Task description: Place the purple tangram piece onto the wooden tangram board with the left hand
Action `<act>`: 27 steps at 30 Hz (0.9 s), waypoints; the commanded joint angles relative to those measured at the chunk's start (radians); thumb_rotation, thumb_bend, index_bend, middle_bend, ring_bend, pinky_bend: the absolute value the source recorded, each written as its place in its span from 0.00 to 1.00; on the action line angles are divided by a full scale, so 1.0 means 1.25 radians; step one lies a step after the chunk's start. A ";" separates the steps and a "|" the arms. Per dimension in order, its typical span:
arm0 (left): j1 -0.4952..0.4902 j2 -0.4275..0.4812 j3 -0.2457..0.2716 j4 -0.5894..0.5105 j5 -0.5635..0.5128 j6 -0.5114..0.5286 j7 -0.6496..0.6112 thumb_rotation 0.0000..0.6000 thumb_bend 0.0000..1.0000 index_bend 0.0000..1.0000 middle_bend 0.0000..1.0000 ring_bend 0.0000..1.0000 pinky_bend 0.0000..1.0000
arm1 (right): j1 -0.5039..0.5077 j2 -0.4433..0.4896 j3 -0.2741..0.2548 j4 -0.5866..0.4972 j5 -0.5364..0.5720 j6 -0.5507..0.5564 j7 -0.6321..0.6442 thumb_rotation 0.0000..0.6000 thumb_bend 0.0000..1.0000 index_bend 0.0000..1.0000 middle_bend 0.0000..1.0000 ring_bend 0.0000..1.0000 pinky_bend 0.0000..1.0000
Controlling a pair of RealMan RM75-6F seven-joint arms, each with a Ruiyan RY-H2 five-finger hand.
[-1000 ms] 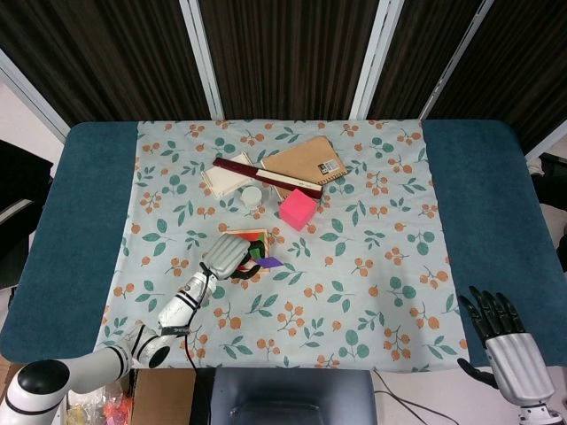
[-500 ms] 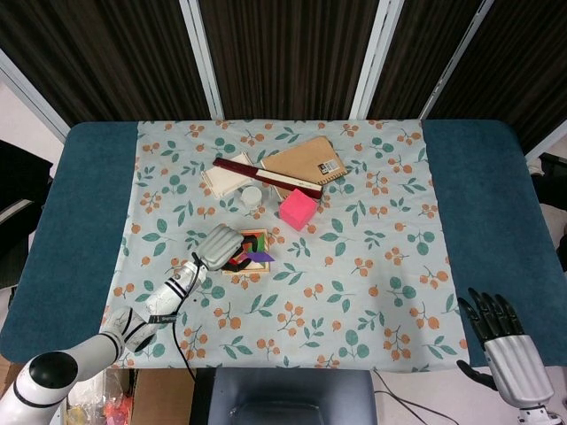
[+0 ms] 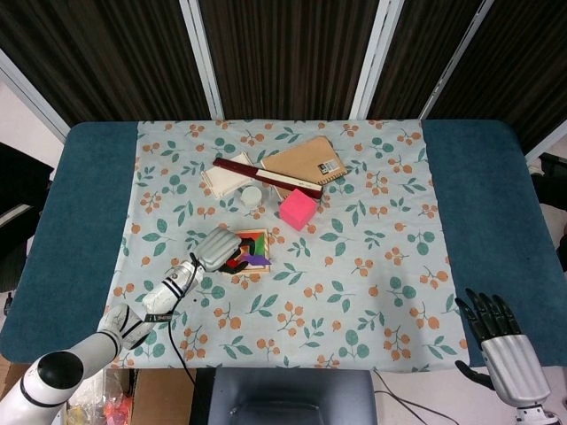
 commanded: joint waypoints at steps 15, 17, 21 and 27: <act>0.005 -0.003 0.029 0.023 -0.004 0.003 -0.032 1.00 0.36 0.61 1.00 1.00 1.00 | -0.001 0.001 -0.001 0.002 -0.001 0.001 0.001 1.00 0.12 0.00 0.00 0.00 0.00; 0.004 -0.003 0.031 0.024 -0.004 0.003 -0.035 1.00 0.36 0.61 1.00 1.00 1.00 | -0.002 0.001 -0.002 0.002 -0.002 0.002 0.001 1.00 0.12 0.00 0.00 0.00 0.00; 0.004 0.000 0.035 0.023 -0.004 0.003 -0.036 1.00 0.36 0.60 1.00 1.00 1.00 | -0.003 0.001 -0.001 0.003 -0.001 0.003 0.002 1.00 0.12 0.00 0.00 0.00 0.00; 0.006 -0.002 0.037 0.029 -0.006 0.010 -0.031 1.00 0.36 0.51 1.00 1.00 1.00 | -0.003 0.000 -0.002 0.003 -0.002 0.003 -0.001 1.00 0.12 0.00 0.00 0.00 0.00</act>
